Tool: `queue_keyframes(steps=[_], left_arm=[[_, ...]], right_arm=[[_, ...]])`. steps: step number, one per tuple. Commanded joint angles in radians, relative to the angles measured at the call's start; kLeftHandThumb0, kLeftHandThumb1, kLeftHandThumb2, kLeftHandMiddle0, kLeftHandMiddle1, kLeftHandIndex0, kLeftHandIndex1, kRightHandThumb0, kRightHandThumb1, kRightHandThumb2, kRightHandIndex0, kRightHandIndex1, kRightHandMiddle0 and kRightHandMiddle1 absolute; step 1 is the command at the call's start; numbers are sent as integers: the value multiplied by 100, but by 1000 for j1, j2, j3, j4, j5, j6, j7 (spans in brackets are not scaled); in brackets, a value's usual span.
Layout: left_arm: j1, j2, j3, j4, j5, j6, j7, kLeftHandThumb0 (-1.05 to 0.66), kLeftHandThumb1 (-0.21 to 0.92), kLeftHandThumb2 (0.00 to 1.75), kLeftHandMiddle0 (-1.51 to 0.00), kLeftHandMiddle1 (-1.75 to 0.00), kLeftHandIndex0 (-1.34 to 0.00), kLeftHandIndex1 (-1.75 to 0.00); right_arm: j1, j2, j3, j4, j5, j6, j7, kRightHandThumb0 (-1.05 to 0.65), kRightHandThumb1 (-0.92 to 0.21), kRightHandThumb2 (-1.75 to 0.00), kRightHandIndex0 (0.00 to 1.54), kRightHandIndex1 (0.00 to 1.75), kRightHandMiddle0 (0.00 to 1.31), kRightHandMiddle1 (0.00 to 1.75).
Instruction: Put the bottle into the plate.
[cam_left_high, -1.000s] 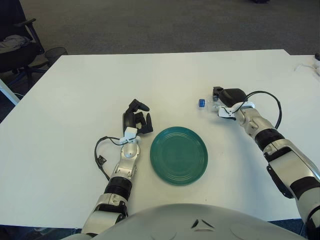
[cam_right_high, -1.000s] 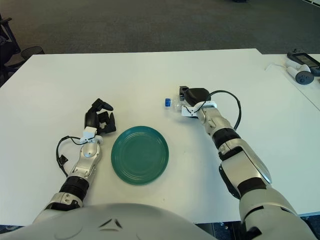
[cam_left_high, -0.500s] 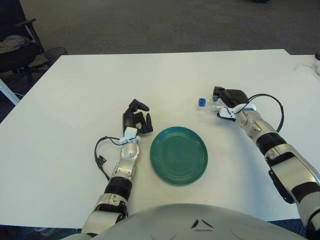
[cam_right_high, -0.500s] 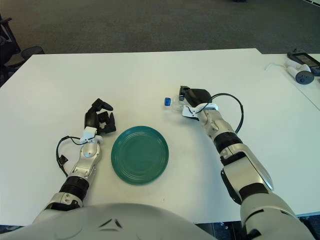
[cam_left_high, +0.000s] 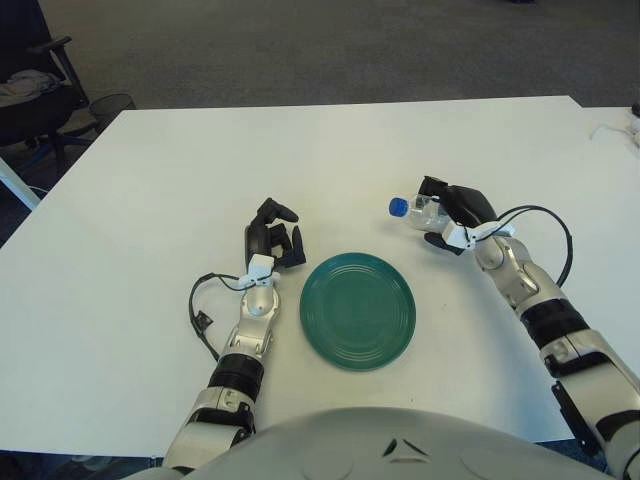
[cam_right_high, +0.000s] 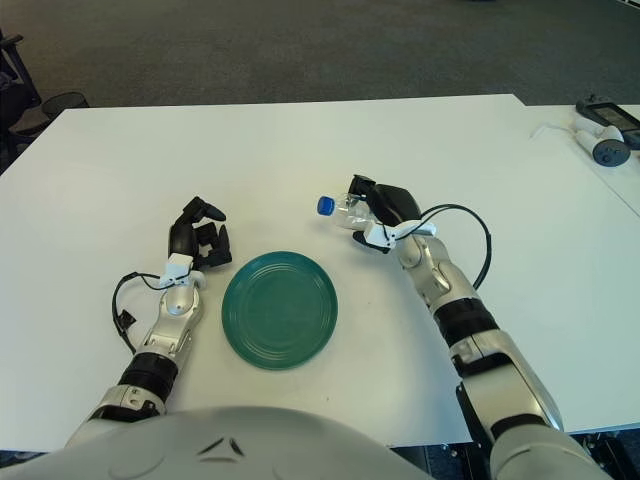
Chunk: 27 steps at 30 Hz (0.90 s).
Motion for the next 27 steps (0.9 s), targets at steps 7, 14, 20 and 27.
queue_keyframes(steps=[7, 14, 20, 27], left_arm=[[147, 0, -11, 119, 22, 26, 3, -53, 17, 150, -125, -175, -73, -175], [150, 1, -15, 103, 25, 47, -4, -54, 14, 153, -125, -175, -75, -175], [148, 3, -15, 109, 14, 44, -24, -53, 16, 151, -125, -175, -73, -175], [152, 0, -14, 105, -8, 33, -57, -52, 19, 147, -125, -175, -71, -175]], right_arm=[[95, 62, -99, -474, 44, 103, 67, 0, -11, -155, 78, 171, 53, 175], [145, 98, -27, -559, 53, 75, 142, 0, -13, -153, 78, 170, 51, 175], [182, 82, 1, -594, 94, 23, 230, 0, -14, -151, 78, 169, 51, 175], [146, 81, 30, -569, 106, -76, 288, 0, -14, -151, 77, 169, 51, 175]])
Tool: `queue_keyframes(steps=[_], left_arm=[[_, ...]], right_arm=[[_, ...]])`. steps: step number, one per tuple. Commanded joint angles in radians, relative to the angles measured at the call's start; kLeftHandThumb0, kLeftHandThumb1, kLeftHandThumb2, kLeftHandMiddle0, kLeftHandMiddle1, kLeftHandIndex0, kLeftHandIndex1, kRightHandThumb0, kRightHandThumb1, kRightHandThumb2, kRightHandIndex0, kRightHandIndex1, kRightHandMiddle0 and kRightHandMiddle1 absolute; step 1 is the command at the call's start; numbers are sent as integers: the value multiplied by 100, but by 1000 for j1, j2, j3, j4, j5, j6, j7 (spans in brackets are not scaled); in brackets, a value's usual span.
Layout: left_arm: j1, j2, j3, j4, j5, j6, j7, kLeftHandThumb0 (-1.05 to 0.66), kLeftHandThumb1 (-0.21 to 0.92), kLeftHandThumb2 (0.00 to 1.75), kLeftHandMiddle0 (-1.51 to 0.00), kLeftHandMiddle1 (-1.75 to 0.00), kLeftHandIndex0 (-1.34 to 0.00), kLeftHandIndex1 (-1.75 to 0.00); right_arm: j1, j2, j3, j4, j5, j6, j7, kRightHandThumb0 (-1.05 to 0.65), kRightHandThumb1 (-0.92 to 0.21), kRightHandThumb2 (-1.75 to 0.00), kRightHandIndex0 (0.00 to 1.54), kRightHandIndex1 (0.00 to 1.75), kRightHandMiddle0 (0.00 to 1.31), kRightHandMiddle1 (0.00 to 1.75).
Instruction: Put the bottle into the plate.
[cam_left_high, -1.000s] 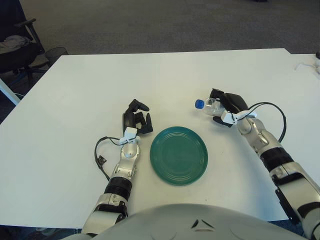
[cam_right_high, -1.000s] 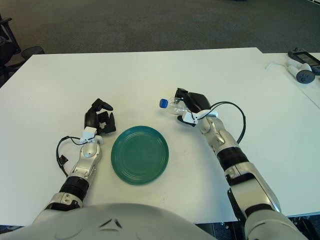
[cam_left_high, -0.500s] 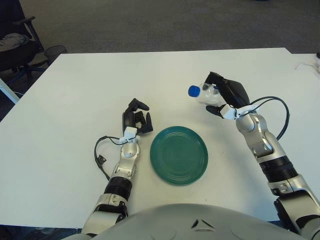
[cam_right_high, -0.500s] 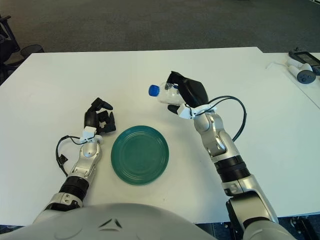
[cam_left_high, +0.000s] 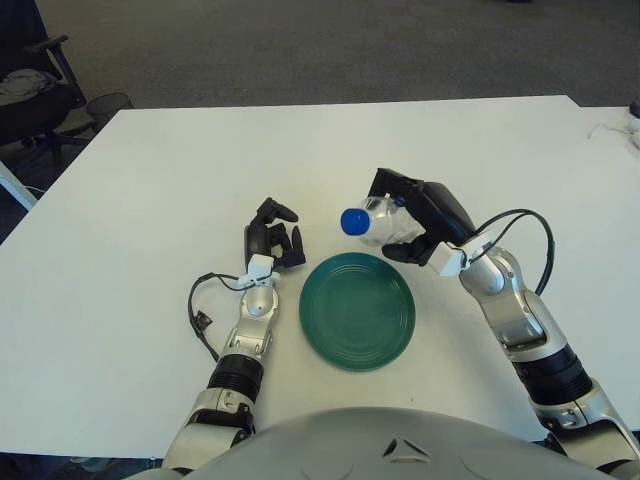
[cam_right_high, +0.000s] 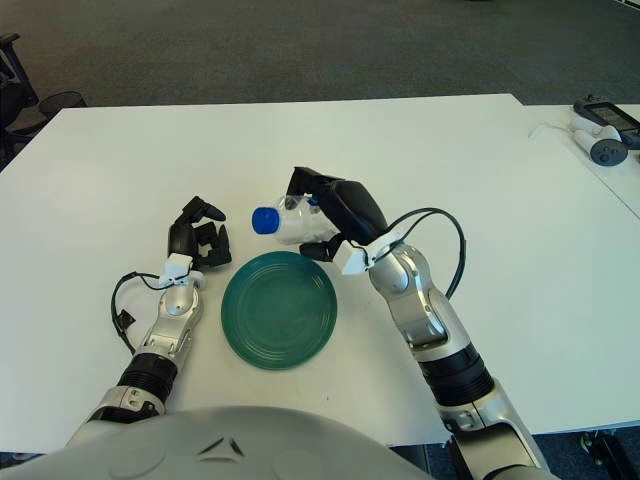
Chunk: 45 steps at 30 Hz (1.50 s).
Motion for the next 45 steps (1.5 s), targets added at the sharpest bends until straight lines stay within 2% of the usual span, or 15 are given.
queue_keyframes(steps=[1, 8, 13, 21, 30, 45], left_arm=[[146, -1, -14, 109, -7, 28, -44, -51, 20, 146, -125, -175, -70, -175], [144, -5, -10, 117, -17, 16, -56, -50, 24, 141, -124, -175, -67, -175], [142, -2, -13, 123, -3, 15, -45, -49, 24, 141, -123, -175, -67, -175], [136, -5, -10, 135, -6, -8, -39, -48, 27, 137, -119, -175, -64, -175], [138, -3, -14, 126, -6, 8, -48, -48, 28, 136, -119, -175, -64, -175], [133, 0, -13, 123, 5, 35, -35, -49, 26, 139, -122, -175, -65, -175]], right_arm=[[-52, 0, 20, 15, 16, -75, 28, 0, -14, -151, 77, 170, 51, 175], [-64, -4, 34, 19, 7, -91, 85, 0, -15, -149, 76, 168, 50, 175], [-34, -12, 76, -3, -23, -79, 143, 0, -17, -147, 75, 167, 49, 175], [15, -11, 161, 92, -144, -135, 94, 0, -18, -146, 75, 166, 49, 175], [-26, -25, 160, 163, -210, -159, 89, 0, -14, -150, 78, 166, 52, 175], [-22, -8, 179, 201, -253, -184, 52, 0, -9, -155, 81, 166, 55, 175]])
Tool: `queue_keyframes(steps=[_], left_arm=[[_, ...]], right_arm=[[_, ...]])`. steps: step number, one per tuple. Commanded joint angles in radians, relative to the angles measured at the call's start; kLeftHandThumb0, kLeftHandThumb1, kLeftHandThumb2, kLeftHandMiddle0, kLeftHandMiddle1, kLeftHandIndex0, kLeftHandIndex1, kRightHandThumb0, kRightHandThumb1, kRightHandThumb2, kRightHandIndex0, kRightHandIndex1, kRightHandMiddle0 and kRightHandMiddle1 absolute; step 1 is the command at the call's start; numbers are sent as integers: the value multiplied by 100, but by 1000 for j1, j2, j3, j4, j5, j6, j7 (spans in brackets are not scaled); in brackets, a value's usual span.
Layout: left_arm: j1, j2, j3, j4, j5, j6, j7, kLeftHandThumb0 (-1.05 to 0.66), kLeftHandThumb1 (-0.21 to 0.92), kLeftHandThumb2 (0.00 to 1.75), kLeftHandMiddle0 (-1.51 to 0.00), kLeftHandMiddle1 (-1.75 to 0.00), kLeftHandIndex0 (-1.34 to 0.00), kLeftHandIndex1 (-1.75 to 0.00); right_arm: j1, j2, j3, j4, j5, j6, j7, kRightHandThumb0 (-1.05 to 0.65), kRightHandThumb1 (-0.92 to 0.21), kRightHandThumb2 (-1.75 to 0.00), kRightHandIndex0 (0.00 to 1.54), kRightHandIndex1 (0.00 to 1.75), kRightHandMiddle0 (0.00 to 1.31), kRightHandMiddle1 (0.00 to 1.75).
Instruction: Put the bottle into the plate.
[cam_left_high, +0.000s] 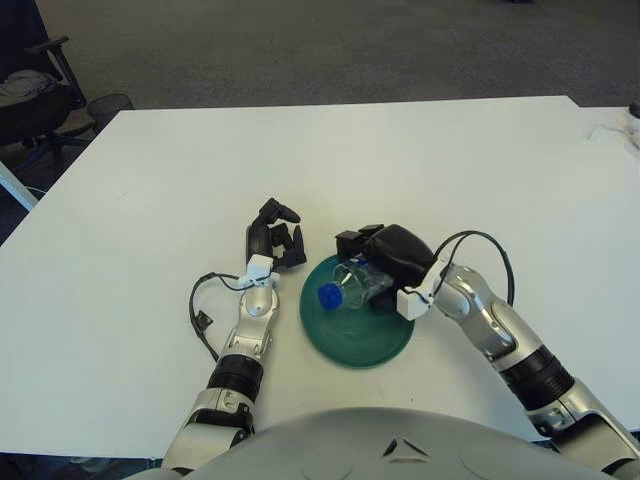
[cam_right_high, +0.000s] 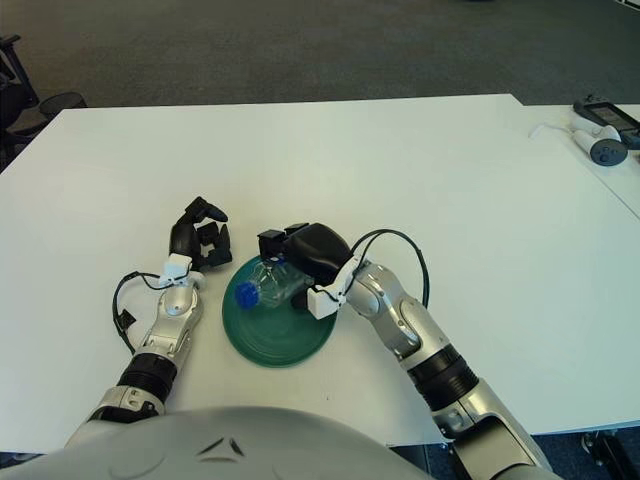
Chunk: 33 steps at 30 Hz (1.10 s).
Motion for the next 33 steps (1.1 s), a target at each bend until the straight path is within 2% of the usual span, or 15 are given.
queue_keyframes(steps=[1, 5, 7, 10, 11, 12, 13, 15, 16, 18, 21, 24, 27, 33], left_arm=[[134, -2, -12, 116, 22, 39, 2, -49, 26, 138, -122, -175, -65, -175], [136, -2, -9, 113, 18, 31, 0, -48, 27, 137, -121, -175, -64, -175], [137, -3, -9, 112, 16, 24, -1, -48, 28, 136, -121, -175, -64, -175], [140, -1, -7, 113, 14, 4, -1, -48, 28, 136, -120, -175, -63, -175], [140, -1, -7, 115, 15, 0, -1, -48, 27, 136, -121, -175, -64, -175], [139, -1, -7, 116, 15, -3, -1, -48, 27, 137, -121, -175, -64, -175], [138, 1, -6, 120, 12, -4, -5, -48, 27, 137, -121, -175, -64, -175], [132, 6, -2, 133, 2, -4, -18, -48, 26, 138, -121, -175, -65, -175], [126, 8, 2, 147, -5, -7, -25, -49, 26, 138, -121, -175, -65, -175], [109, 7, 11, 186, -17, -16, -30, -49, 26, 138, -122, -175, -65, -175], [91, 5, 21, 226, -28, -29, -29, -48, 27, 137, -121, -175, -64, -175], [86, 0, 27, 240, -31, -36, -19, -48, 29, 135, -120, -175, -63, -175], [81, 0, 31, 255, -32, -50, -12, -47, 31, 132, -119, -175, -61, -175], [73, -1, 32, 283, -28, -79, 1, -46, 34, 129, -116, -175, -59, -175]], right_arm=[[-16, 2, 4, 14, -15, -19, -20, 0, -9, -155, 81, 166, 55, 175], [-11, 6, 1, 25, -20, -48, -58, 0, -10, -155, 79, 168, 54, 175], [-12, 7, -3, 38, -19, -76, -91, 0, -12, -152, 78, 171, 56, 168], [-19, 1, -8, 49, -22, -116, -131, -1, -28, -131, 66, 174, 50, 158], [-22, -4, -9, 50, -24, -127, -138, -26, -46, -106, 48, 174, 33, 160], [-24, -6, -10, 52, -25, -134, -144, -35, -55, -94, 41, 174, 26, 162], [-26, -13, -11, 49, -29, -143, -145, -49, -68, -73, 32, 174, 17, 163], [-26, -23, -10, 38, -36, -152, -139, -68, -82, -56, 19, 133, 7, 136], [-23, -32, -10, 27, -39, -157, -130, -72, -84, -55, 17, 119, 6, 126], [-19, -50, -13, 7, -45, -169, -118, -82, -89, -55, 18, 69, 2, 94], [-17, -67, -15, -8, -55, -183, -117, -89, -91, -63, 14, 33, 1, 61], [-18, -76, -17, -13, -69, -198, -131, -95, -92, -70, 9, 16, 0, 36], [-17, -77, -19, -17, -77, -206, -139, -97, -92, -75, 6, 9, 0, 23], [-12, -79, -26, -22, -77, -215, -146, -100, -92, -79, 3, 4, 0, 10]])
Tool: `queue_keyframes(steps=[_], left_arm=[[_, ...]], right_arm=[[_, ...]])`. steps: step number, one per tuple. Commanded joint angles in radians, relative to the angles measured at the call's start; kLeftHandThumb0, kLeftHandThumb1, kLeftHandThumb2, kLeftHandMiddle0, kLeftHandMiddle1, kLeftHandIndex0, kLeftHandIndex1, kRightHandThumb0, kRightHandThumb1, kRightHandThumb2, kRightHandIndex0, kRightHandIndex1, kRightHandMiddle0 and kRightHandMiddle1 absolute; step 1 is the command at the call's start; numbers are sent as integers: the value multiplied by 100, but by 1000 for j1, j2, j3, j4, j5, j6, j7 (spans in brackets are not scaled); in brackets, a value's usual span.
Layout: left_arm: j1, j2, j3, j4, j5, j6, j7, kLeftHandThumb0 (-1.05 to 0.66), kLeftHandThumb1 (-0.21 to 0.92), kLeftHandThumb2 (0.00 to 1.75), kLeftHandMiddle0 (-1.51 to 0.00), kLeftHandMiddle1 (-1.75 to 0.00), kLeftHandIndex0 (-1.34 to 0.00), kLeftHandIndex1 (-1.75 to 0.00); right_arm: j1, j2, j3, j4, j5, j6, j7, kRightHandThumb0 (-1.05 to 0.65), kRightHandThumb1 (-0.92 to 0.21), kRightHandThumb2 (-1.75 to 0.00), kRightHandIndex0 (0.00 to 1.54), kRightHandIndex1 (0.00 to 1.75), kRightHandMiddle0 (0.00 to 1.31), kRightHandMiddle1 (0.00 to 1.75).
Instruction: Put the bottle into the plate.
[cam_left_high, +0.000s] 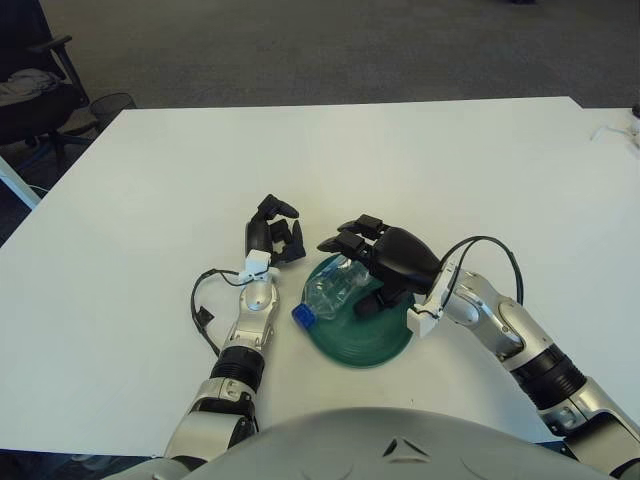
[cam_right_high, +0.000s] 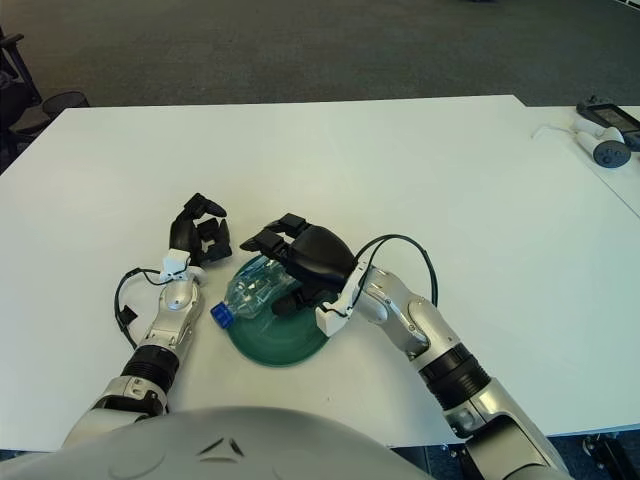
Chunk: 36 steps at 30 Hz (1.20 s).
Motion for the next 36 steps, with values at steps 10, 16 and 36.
queue_keyframes(steps=[10, 16, 36], left_arm=[[152, 12, -10, 159, 26, -32, -7, -46, 33, 129, -114, -175, -59, -175], [164, 15, -18, 134, 37, -32, -2, -47, 30, 133, -117, -175, -62, -175], [199, 12, -29, 38, 56, 52, 14, -50, 24, 141, -124, -175, -67, -175]], right_arm=[[-4, -5, -32, -27, -35, -9, -27, -99, -92, -78, 2, 2, 0, 10], [1, 4, -42, -28, -42, -5, -44, -98, -92, -74, 3, 2, 0, 13], [-123, 145, -296, 88, 409, 15, -120, -90, -92, -51, 14, 5, 0, 37]])
